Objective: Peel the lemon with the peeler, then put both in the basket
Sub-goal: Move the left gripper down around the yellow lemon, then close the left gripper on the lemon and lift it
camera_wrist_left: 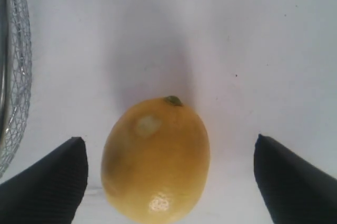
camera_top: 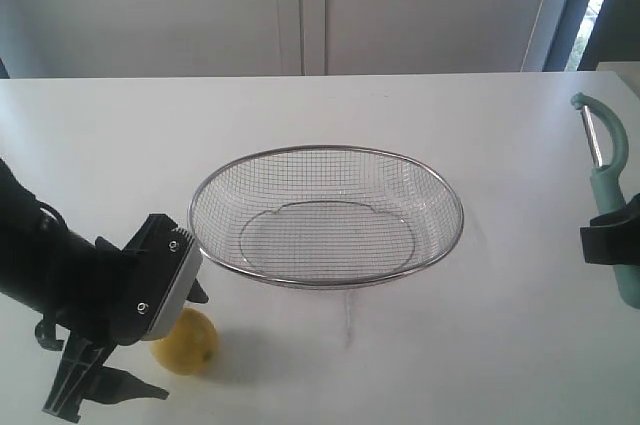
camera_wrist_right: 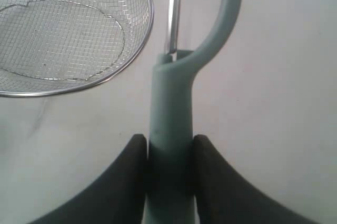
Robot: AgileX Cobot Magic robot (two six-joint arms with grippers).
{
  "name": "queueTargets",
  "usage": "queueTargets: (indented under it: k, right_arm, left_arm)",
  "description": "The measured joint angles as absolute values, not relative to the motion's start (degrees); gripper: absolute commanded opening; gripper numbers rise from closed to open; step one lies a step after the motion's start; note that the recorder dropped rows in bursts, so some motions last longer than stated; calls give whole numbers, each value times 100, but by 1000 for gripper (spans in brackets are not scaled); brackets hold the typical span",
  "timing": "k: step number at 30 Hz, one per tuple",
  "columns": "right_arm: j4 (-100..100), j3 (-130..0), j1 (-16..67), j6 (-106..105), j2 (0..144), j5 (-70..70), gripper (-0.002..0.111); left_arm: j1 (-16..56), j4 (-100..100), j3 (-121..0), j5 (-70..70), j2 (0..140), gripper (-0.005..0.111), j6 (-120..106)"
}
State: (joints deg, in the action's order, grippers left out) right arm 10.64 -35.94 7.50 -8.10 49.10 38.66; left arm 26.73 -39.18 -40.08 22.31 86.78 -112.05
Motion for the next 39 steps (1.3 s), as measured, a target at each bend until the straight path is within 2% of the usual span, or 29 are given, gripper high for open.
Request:
queueTargets:
  k: [32, 39]
  right_arm:
    - [1064, -3594, 750, -810, 4910, 3866, 0]
    - [1064, -3594, 750, -810, 4910, 3866, 0]
  left_arm:
    - [2743, -4349, -4008, 1682, 9311, 84, -11214]
    - [2886, -4372, -4008, 1380, 9351, 76, -11214]
